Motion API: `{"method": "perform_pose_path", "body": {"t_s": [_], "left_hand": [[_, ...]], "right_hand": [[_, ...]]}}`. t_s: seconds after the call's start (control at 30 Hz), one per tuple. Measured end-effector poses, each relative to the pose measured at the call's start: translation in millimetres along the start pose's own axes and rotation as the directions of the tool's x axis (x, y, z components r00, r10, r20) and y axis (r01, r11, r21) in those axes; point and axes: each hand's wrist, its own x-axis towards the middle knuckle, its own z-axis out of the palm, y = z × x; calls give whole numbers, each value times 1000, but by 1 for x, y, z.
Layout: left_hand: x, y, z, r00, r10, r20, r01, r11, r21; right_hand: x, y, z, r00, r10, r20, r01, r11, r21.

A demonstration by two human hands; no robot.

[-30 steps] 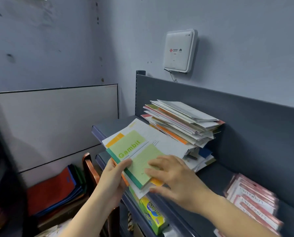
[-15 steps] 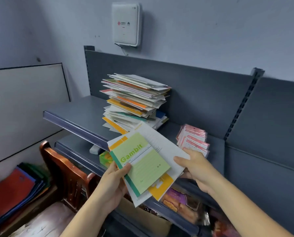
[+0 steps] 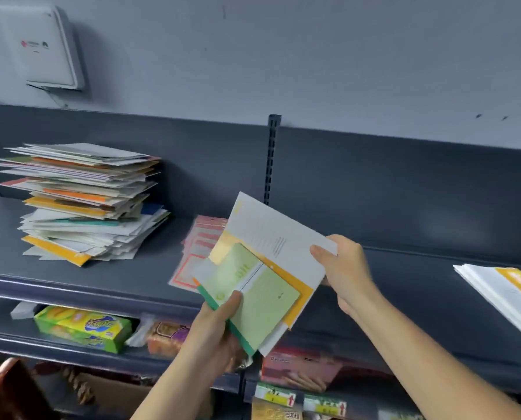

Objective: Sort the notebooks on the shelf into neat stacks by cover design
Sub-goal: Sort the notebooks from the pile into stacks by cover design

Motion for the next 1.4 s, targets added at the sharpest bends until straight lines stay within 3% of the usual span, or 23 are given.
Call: {"method": "perform_pose_path", "body": {"t_s": [0.13,0.4,0.53,0.77,1.0,1.07,1.13,1.2,1.23,1.3,1.4], "left_hand": [[8,-48,55,999,-38,6,37,997,75],[17,-145,171,998,-41,38,30,963,267],[23,-186,222,988,-102,117,64,954,292],[56,-235,276,978,-144,151,82,930,359],[117,-239,294,978,-128,163,54,917,395],[134,-237,299,974,-137,182,56,917,395],[150,-235,308,965,-148,215,50,913,405],[165,-236,317,955,-170,244,57,910,411],[172,-238,322,950,-185,252,68,909,411],[183,-243,331,935,-224,275,95,904,416],[190,-252,344,898,-288,333,122,889,441]], "right_hand": [[5,29,-79,993,98,-62,-93,993,78],[7,87,-241,988,139,-64,-143,988,-64],[9,110,-309,976,127,-175,-149,982,-117],[20,157,-388,894,155,-421,-209,974,-83],[73,190,-439,775,170,-609,-262,963,-64],[91,195,-445,782,166,-601,-336,924,-182],[106,202,-450,789,162,-592,-468,783,-410],[115,202,-452,804,85,-589,-499,636,-588],[119,200,-451,820,33,-572,-455,642,-616],[126,191,-444,883,24,-468,-312,776,-548],[136,174,-420,959,227,-168,-267,923,-278]]}}
